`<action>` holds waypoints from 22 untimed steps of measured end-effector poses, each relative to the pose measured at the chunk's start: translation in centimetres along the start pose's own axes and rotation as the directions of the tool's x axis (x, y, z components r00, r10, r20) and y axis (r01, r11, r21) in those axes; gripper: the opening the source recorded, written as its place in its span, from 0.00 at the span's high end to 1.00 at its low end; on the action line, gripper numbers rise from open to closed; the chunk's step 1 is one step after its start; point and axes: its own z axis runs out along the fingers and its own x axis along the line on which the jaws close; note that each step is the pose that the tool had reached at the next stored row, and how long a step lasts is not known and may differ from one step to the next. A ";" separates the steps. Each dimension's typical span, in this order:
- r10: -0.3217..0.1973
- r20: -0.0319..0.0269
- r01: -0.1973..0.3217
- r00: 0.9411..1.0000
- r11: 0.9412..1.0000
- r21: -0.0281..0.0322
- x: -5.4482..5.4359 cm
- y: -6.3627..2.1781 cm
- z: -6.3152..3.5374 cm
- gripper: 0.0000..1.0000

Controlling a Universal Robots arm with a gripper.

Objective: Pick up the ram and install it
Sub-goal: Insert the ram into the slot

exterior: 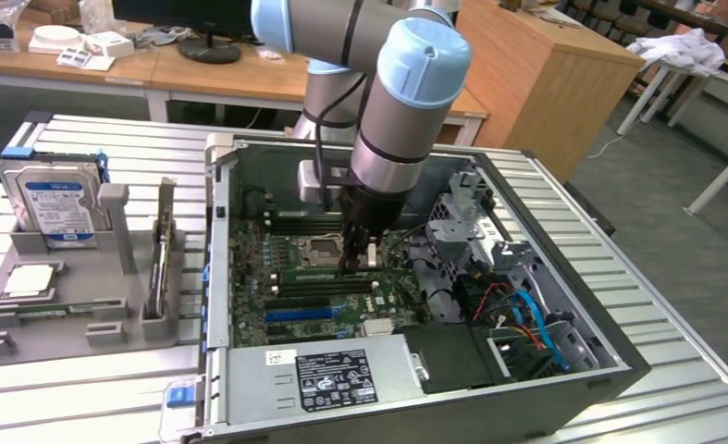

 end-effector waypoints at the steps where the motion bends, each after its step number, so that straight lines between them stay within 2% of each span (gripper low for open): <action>1: 0.000 0.000 0.000 1.000 1.000 0.000 0.0 0.00 0.09 0.88; 22: 0.000 0.000 0.000 1.000 1.000 0.000 0.2 -0.01 0.26 0.88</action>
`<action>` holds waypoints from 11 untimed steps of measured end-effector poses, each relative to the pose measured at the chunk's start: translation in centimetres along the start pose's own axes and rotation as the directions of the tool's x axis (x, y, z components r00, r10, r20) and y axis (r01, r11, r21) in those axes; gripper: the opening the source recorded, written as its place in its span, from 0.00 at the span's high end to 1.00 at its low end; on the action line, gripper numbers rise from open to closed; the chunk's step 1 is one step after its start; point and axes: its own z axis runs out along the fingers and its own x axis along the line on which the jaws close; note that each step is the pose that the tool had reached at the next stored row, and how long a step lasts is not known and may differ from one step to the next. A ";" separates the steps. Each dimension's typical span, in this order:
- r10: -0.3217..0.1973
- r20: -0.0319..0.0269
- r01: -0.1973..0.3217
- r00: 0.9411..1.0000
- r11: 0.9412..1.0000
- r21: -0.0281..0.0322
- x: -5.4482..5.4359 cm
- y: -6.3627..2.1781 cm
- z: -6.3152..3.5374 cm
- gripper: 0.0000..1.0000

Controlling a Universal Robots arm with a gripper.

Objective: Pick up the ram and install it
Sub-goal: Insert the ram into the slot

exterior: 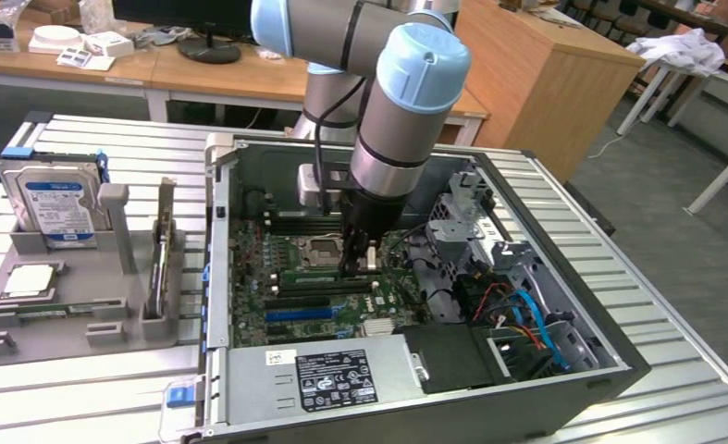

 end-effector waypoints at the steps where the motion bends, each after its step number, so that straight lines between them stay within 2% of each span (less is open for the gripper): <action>1: 0.000 0.000 0.000 1.000 1.000 0.000 0.0 0.00 0.00 0.88; 11: 0.000 0.000 0.000 1.000 1.000 0.000 0.0 0.00 0.28 0.88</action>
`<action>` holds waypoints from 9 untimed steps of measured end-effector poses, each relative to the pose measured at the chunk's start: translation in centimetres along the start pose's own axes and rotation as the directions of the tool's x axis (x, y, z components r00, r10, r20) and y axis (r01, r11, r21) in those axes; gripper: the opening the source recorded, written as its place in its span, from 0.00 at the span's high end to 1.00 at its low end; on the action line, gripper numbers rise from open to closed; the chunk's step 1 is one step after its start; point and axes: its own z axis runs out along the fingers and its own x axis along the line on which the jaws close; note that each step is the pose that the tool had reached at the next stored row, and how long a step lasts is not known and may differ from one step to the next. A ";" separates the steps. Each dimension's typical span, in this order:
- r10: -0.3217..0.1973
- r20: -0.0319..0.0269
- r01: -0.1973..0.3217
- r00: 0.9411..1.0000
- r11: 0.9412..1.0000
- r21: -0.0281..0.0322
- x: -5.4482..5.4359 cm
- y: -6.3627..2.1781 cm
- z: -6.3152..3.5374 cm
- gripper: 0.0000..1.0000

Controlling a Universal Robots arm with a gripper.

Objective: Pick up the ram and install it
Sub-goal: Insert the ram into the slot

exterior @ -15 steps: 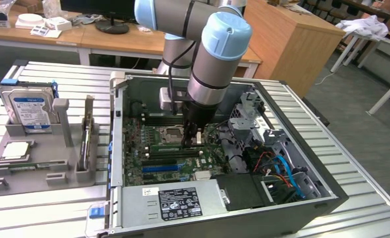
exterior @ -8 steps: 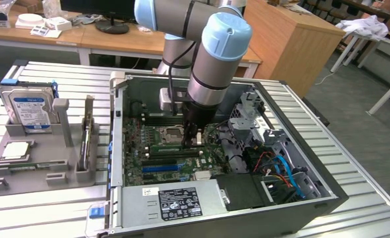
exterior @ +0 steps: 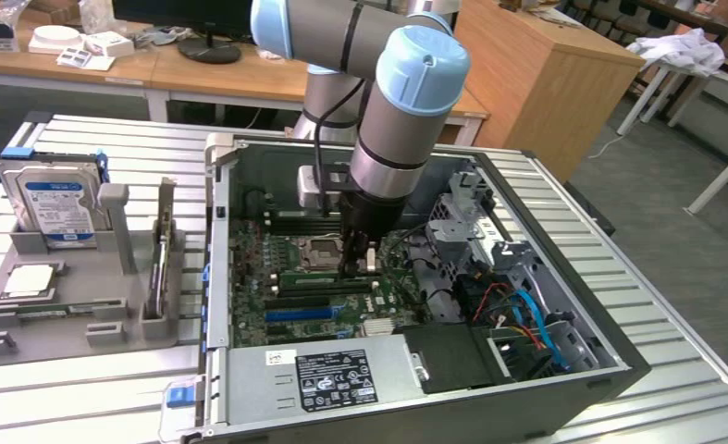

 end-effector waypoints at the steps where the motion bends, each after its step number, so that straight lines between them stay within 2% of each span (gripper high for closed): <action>1: 0.000 0.000 0.000 1.000 1.000 0.000 0.0 0.00 0.10 0.88; 9: 0.000 0.000 0.000 1.000 1.000 0.000 0.0 -0.13 0.12 0.88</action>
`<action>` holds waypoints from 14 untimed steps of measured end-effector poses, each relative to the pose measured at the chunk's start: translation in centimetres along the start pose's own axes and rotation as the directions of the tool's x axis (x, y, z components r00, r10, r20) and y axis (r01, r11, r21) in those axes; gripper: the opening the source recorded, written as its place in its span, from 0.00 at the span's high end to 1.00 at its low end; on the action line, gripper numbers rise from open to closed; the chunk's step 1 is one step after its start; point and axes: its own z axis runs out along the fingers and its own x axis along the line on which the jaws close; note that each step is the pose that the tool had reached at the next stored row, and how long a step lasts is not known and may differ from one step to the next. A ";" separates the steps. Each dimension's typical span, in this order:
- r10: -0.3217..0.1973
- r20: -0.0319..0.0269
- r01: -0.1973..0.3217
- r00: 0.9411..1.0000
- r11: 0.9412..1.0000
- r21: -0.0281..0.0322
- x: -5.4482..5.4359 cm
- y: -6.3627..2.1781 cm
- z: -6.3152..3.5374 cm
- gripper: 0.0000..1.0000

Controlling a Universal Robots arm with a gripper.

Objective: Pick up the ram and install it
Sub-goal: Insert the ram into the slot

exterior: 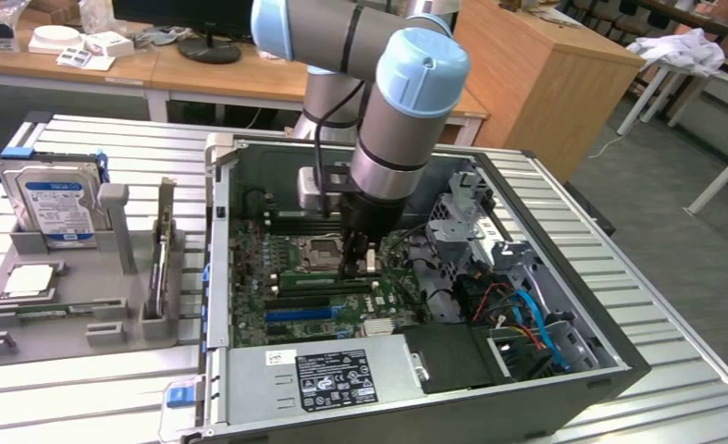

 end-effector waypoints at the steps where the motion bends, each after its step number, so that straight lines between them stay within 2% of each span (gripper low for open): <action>1: 0.000 0.000 0.000 1.000 1.000 0.000 0.0 -0.02 0.00 0.88; 14: 0.000 0.000 0.000 1.000 1.000 0.000 0.0 0.15 0.14 0.88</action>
